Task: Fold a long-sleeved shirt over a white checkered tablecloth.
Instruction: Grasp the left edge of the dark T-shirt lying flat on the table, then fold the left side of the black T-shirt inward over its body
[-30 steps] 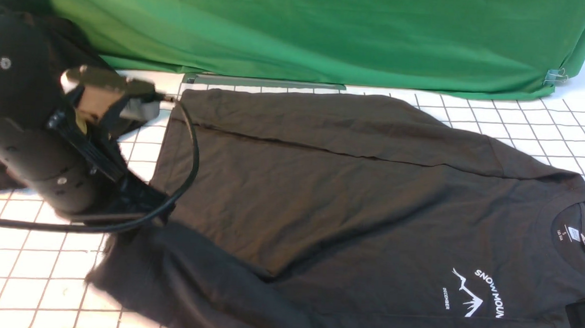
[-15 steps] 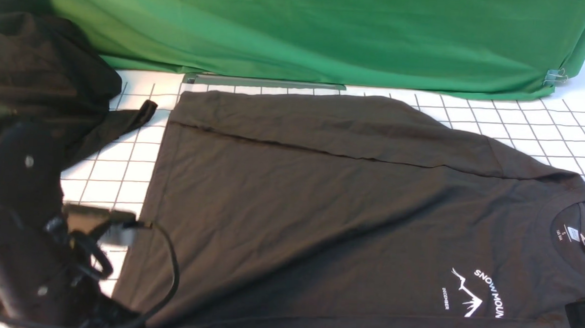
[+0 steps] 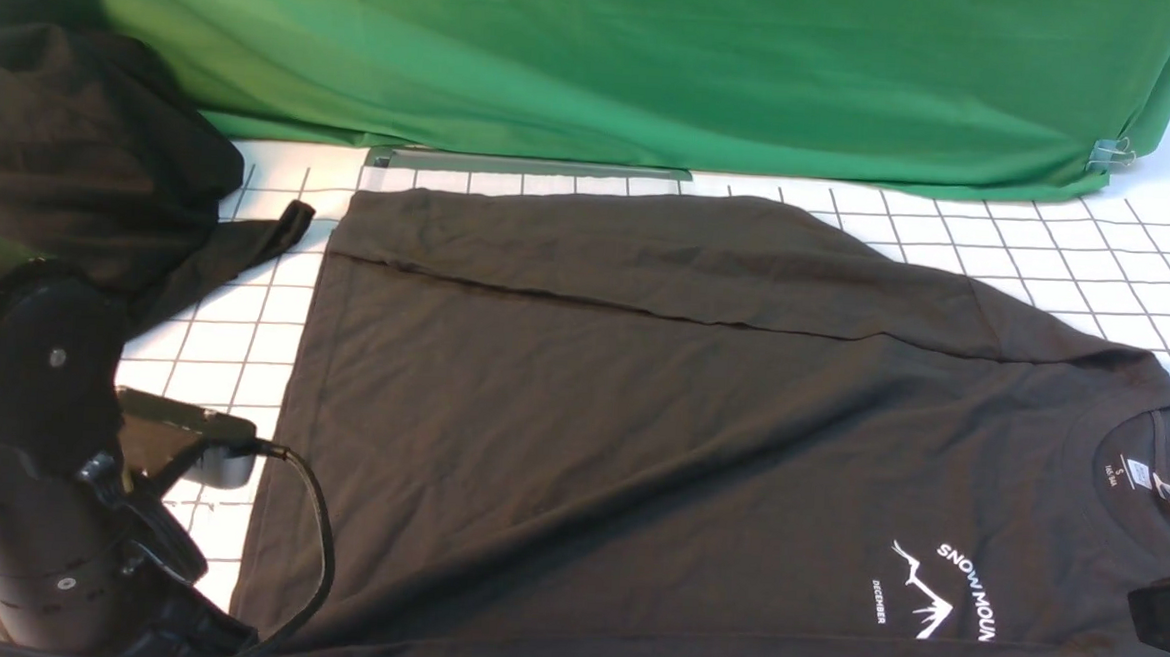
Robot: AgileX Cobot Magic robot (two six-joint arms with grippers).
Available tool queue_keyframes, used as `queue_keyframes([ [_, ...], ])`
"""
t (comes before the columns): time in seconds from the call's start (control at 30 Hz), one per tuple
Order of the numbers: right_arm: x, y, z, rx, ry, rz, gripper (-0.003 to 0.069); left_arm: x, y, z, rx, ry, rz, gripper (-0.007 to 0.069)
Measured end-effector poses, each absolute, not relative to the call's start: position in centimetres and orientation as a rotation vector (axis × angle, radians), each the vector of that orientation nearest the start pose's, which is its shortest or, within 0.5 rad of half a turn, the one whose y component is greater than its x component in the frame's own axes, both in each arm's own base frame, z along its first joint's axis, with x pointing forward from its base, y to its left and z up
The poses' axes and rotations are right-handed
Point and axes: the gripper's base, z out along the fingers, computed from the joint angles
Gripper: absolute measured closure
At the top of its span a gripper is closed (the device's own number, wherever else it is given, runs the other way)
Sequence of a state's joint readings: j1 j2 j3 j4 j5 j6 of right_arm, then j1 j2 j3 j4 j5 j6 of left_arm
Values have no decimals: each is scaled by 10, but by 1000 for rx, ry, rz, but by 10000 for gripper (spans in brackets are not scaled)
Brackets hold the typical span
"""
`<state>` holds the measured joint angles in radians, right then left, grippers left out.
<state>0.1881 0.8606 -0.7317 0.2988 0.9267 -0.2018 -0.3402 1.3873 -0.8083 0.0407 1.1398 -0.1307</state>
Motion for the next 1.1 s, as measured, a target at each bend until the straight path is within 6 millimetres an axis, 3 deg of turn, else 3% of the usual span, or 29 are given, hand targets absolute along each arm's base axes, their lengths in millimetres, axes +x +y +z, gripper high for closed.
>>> queue_keyframes([
  [0.07, 142, 49, 302, -356, 2492, 368, 567, 200, -67, 218, 363, 3187, 85, 258],
  [0.17, 142, 49, 302, -356, 2492, 368, 567, 201, -68, 216, 407, 3163, 76, 206],
  [0.33, 142, 49, 302, -355, 2489, 367, 563, 206, -68, 206, 452, 3089, 71, 205],
  [0.6, 142, 49, 302, -355, 2489, 367, 556, 213, -69, 183, 483, 3136, 111, 261],
  [0.8, 142, 49, 302, -355, 2488, 367, 556, 213, -69, 182, 485, 3140, 112, 334],
  [0.97, 142, 49, 302, -355, 2488, 367, 554, 211, -69, 182, 487, 3170, 125, 537],
  [1.1, 142, 49, 302, -355, 2488, 367, 554, 211, -69, 190, 485, 3196, 131, 604],
])
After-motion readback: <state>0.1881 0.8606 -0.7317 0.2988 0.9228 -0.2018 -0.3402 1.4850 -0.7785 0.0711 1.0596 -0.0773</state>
